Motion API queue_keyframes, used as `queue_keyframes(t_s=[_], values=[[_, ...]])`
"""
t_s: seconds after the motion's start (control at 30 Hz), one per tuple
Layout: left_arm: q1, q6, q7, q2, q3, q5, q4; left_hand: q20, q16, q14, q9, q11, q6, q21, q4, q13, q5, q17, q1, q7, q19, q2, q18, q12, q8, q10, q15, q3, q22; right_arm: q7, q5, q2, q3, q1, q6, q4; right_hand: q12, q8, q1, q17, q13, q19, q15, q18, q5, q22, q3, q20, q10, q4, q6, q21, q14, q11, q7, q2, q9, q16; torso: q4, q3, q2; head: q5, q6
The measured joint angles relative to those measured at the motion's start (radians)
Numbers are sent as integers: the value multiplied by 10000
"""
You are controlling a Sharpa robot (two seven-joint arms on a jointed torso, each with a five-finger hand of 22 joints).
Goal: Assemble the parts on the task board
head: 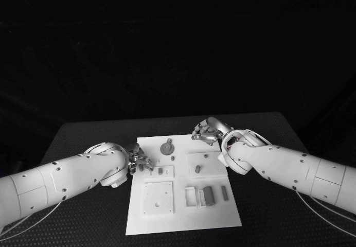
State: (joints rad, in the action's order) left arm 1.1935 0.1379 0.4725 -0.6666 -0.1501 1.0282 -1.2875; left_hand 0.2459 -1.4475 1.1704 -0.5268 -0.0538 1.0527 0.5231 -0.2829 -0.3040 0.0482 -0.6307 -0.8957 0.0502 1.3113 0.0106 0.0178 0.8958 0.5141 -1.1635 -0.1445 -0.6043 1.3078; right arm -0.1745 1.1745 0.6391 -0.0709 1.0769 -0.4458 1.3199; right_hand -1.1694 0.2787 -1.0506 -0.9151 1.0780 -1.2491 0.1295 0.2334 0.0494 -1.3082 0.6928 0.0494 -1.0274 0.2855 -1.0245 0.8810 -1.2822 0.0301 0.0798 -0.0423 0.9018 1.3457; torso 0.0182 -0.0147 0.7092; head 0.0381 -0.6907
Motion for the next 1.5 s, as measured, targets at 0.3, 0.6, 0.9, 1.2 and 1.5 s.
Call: queue_keyframes(t_s=[0.3, 0.6, 0.9, 1.2, 1.5], values=[[3, -53, 31, -20, 4, -38, 25, 24, -47, 1, 0, -39, 139, 136, 14, 1, 476, -70, -136, -40, 25, 136, 0, 103, -10, -102, 1, -122, -1, 0, -1, 5, 0, 0, 1, 0, 0, 0, 0, 0, 0, 0, 0, 0, 0, 0, 0, 0, 0, 0, 0, 0, 0, 0, 0, 0, -1, -39, 1, -2, 1, -1, -18], [7, -183, 97, -66, 7, -488, 29, 23, -85, 2, -3, -72, 173, 233, 9, -21, 729, -105, -230, -76, 26, 230, 0, 140, -69, -138, 2, -128, -2, 0, -1, 6, 0, 0, 3, 0, 0, 0, 0, 0, 0, 0, 0, 0, 0, 0, 0, 0, 0, 0, 0, 0, 0, 0, 0, 0, 2, -39, 4, 3, 0, 4, -24], [18, -439, 183, -92, 17, -755, 24, 22, -85, 4, -6, -72, 171, 233, 5, -32, 805, -121, -230, -77, 27, 230, 0, 140, -61, -138, 4, -124, -3, 0, -2, 8, 0, 0, 5, -2, 0, 0, 0, 0, 0, 0, 0, 0, 0, 0, 0, 0, 0, 0, 0, 0, 0, 0, 0, 0, 7, -39, 7, 3, 0, 5, -47], [21, -618, 265, -82, 18, -805, -10, 7, -85, 18, -9, -72, 169, 278, 3, -43, 863, -136, -230, -79, 42, 230, 0, 179, -59, -138, 18, -123, -3, 0, -2, 11, 0, 0, 7, 2, 0, 0, 0, 0, -1, 0, -1, 0, 0, 0, 0, 0, 0, 0, 0, 0, 0, 0, 0, 0, 7, -38, 7, 2, -1, 2, -60], [13, -662, 344, -78, 11, -701, -16, 7, -85, 18, -9, -71, 161, 278, 2, -52, 921, -136, -230, -86, 43, 230, 0, 179, -64, -138, 18, -121, -4, 0, -2, 12, 0, 0, 10, 1, 0, 0, 0, 0, 0, 0, 0, 0, 0, 0, 0, 0, 0, 0, 0, 0, 0, 0, 0, 0, 15, -38, 4, 1, 0, -9, -70]])
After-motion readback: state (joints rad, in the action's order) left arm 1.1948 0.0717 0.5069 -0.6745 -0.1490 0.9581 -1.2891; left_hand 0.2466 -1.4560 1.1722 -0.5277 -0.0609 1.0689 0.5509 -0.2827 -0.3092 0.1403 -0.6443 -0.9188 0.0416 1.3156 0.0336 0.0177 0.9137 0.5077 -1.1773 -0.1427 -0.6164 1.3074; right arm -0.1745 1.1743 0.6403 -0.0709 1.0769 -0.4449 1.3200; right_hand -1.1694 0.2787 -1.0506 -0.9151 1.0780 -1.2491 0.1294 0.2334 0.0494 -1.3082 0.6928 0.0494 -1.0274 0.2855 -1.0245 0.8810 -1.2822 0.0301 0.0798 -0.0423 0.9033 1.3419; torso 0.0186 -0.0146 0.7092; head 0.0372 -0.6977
